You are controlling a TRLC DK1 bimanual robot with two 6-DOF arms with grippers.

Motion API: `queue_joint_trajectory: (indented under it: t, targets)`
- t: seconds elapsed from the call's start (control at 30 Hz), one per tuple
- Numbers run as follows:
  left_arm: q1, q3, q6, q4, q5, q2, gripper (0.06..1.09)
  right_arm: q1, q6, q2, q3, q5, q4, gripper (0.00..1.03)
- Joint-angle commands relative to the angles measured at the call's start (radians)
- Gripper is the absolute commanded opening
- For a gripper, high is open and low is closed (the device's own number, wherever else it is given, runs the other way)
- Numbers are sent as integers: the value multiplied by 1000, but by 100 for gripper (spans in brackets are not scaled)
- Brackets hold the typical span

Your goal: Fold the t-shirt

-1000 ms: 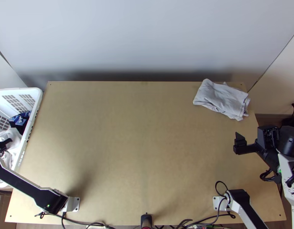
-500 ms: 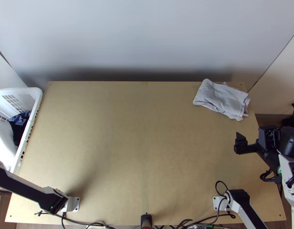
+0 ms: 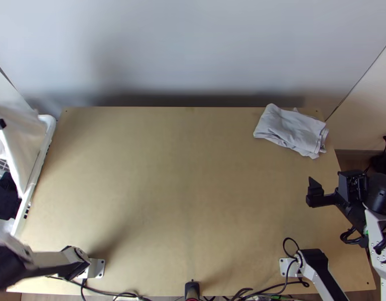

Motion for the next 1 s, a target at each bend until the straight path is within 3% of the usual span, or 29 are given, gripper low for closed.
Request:
queue_joint_trajectory:
  t: [0.0,0.33,0.63,0.97]
  targets:
    - [-262,-71,-23,-52,34,-265,9,3,-1,-25,-30,-8,10,98]
    - [-856,-143,-194,-104,-49,-366,9,6,4,-33,-52,-17,51,98]
    - [-1189,-273,-212,40,-98,-279,9,7,5,-91,-114,-17,54,98]
    - [-1437,-353,-192,281,-117,31,9,-5,-2,-91,-121,-15,85,98]
